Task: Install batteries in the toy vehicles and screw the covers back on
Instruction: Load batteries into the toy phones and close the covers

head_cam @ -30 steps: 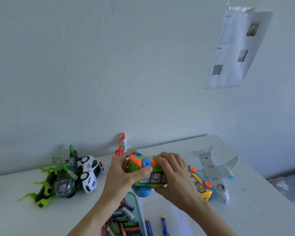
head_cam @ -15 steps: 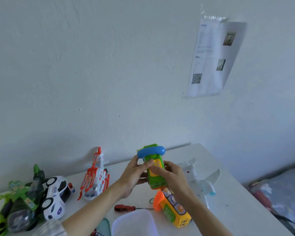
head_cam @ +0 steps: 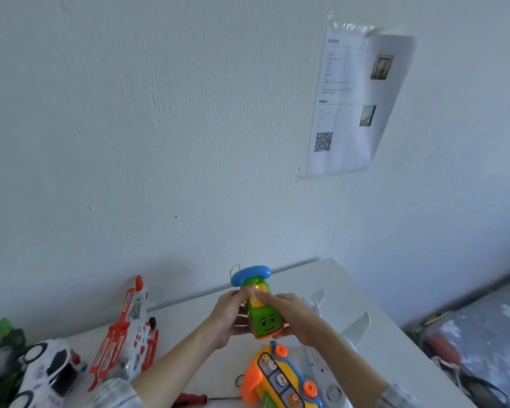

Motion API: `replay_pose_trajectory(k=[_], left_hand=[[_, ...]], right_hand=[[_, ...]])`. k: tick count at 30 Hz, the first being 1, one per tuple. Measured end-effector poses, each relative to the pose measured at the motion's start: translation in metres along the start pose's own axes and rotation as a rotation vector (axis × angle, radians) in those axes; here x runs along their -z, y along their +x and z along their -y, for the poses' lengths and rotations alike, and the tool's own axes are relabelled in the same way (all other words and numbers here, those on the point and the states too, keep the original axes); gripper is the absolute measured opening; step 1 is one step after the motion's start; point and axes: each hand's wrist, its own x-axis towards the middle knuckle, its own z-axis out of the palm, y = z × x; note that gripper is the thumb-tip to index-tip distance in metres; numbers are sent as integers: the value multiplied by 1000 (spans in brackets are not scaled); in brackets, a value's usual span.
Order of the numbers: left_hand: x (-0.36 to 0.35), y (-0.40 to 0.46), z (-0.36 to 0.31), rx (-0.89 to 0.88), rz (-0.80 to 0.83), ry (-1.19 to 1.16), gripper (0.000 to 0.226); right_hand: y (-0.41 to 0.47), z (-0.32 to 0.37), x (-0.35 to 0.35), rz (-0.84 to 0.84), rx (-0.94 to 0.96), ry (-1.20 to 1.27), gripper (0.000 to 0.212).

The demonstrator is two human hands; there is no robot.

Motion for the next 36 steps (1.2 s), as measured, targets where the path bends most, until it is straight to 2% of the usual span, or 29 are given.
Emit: replay_pose_trajectory(k=[1, 3, 5, 7, 9, 11, 14, 23, 27, 29, 33, 36], left_hand=[[1, 4, 0, 5, -10, -33, 39], [6, 11, 0, 22, -30, -126, 38], [12, 21, 2, 30, -43, -176, 41], [15, 31, 8, 16, -56, -170, 42], [16, 40, 11, 12, -84, -152, 41], [14, 48, 15, 33, -98, -129, 40], [9, 59, 17, 69, -110, -91, 39], [-23, 71, -1, 94, -42, -45, 25], [-34, 73, 2, 53, -79, 14, 33], [-35, 69, 1, 86, -93, 60, 39], [-29, 50, -8, 197, -64, 255, 54], [-12, 30, -15, 62, 0, 525, 61]], right_hand=[[2, 0, 4, -26, 38, -37, 73], [4, -2, 11, -208, 171, -208, 76], [2, -7, 17, -400, 269, -581, 69], [-1, -17, 19, -433, 223, -988, 66], [0, -31, 19, -380, 82, -1138, 65], [2, -43, 22, -379, 5, -1090, 60], [6, -52, 33, -441, 20, -987, 50], [7, -65, 61, -599, 5, -954, 52], [6, -72, 61, -593, 5, -924, 58], [6, -74, 61, -579, 12, -920, 60], [1, -76, 60, -557, 28, -935, 62], [-9, -76, 51, -549, 39, -1003, 65]])
